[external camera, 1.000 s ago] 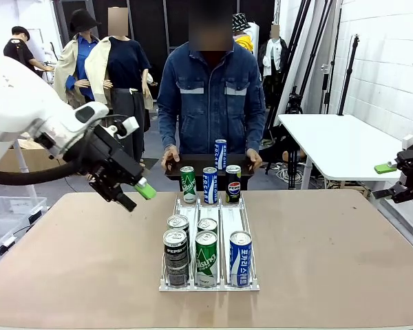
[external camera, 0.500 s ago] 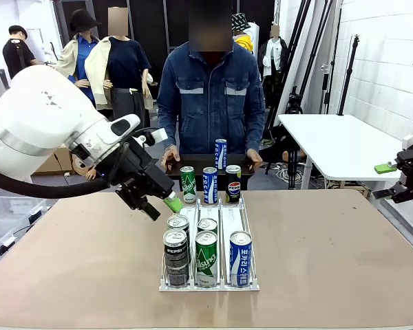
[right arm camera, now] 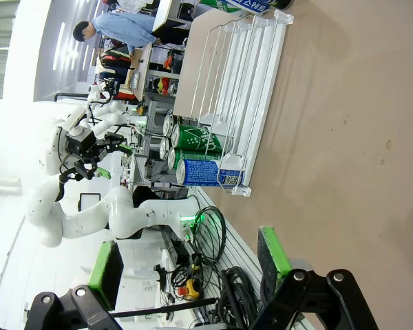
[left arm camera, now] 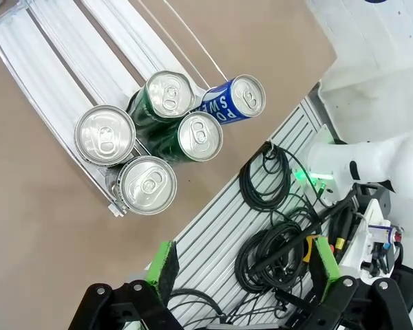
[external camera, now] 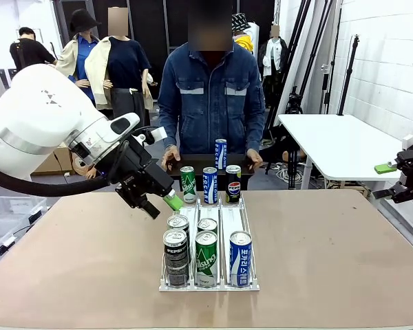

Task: Retrieve and hand over the desired beverage to the person.
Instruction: Pick up another can of the same type that the person held from the Automatic Can Dispenser.

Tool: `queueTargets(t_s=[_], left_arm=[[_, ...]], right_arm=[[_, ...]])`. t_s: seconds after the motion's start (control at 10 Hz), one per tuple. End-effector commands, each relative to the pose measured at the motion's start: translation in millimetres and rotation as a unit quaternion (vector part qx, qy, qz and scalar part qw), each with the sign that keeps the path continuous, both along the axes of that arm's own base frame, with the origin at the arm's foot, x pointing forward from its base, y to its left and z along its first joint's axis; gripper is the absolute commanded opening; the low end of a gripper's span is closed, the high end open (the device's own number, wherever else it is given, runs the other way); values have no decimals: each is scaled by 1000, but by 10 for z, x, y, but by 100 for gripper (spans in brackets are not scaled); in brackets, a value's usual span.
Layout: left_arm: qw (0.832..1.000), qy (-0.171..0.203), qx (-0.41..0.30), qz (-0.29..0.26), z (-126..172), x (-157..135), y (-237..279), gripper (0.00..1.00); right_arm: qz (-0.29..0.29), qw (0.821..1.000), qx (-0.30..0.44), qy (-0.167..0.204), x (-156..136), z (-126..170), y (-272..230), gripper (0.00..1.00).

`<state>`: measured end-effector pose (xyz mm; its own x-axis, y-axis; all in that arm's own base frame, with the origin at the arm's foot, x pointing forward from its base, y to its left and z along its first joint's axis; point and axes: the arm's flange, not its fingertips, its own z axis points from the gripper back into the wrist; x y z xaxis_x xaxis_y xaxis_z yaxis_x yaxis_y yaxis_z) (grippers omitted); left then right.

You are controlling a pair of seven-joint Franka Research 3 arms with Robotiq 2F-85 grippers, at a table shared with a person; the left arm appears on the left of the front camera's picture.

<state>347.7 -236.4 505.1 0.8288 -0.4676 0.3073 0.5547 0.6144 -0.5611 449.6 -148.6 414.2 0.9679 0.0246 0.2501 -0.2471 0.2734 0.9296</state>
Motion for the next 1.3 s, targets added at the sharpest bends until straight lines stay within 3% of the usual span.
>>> queueTargets(t_s=[0.0,0.5,0.9,1.2], left_arm=[[1000,0,1,-4,-7,-44,15,100],[1000,-30,2,-7,251,-92,-193,100],[996,-32,81,-11,157,-52,-693,100],[991,-68,112,-17,99,-29,-1040,100]], right_arm=[[-3,1000,-2,2,4,-3,0,100],[-3,1000,-2,2,4,-3,0,100],[-3,1000,-2,2,4,-3,0,100],[-3,1000,-2,2,4,-3,0,100]])
